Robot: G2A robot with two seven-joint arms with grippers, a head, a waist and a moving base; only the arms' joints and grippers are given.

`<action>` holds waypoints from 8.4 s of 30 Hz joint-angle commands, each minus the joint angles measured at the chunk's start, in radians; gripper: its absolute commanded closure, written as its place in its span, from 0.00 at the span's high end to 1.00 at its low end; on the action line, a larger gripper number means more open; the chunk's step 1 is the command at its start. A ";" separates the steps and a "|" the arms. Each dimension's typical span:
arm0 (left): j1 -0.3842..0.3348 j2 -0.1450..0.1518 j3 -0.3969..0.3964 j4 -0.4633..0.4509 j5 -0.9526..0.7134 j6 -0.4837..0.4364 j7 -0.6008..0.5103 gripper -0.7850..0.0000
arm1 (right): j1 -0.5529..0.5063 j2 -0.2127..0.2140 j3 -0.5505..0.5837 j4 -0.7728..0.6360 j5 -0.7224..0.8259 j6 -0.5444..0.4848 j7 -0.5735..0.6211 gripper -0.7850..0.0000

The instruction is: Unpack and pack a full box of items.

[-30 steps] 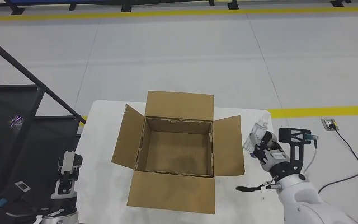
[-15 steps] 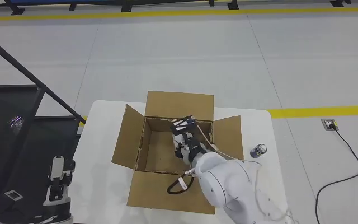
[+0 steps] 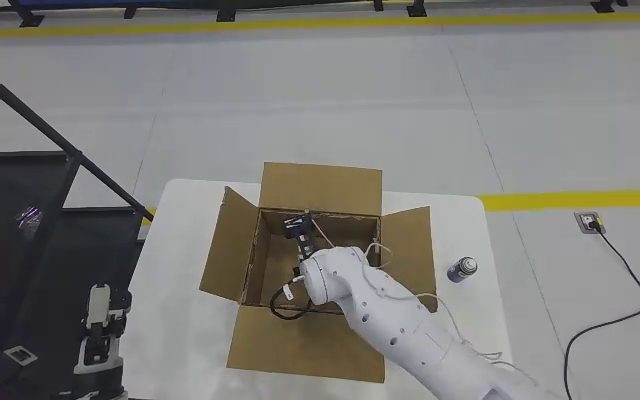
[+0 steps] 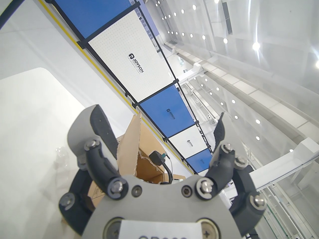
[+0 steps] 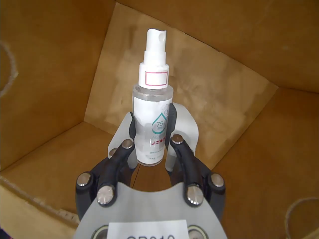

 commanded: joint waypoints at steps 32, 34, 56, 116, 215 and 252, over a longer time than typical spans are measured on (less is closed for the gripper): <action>-0.005 -0.009 0.067 -0.045 0.106 0.057 -0.009 1.00 | -0.779 0.200 0.608 -1.258 -0.540 -0.176 0.029 1.00; -0.008 -0.010 0.076 -0.044 0.112 0.062 -0.004 1.00 | -0.836 0.205 0.706 -1.297 -0.547 -0.147 0.006 1.00; -0.109 -0.018 0.220 -0.018 0.266 0.205 0.007 1.00 | -0.500 0.235 1.001 -0.467 -0.472 -0.279 0.148 1.00; -0.016 -0.022 0.133 0.036 0.206 0.158 0.034 1.00 | -0.122 0.048 0.106 -0.205 -0.449 -0.101 0.180 0.00; 0.053 0.038 0.032 0.148 0.223 0.065 -0.532 1.00 | -0.470 0.295 0.714 -0.590 0.551 -0.911 0.247 1.00; -0.148 0.081 0.214 0.095 -0.096 0.011 -0.644 1.00 | -0.157 0.264 0.711 0.157 0.740 -0.847 -0.433 1.00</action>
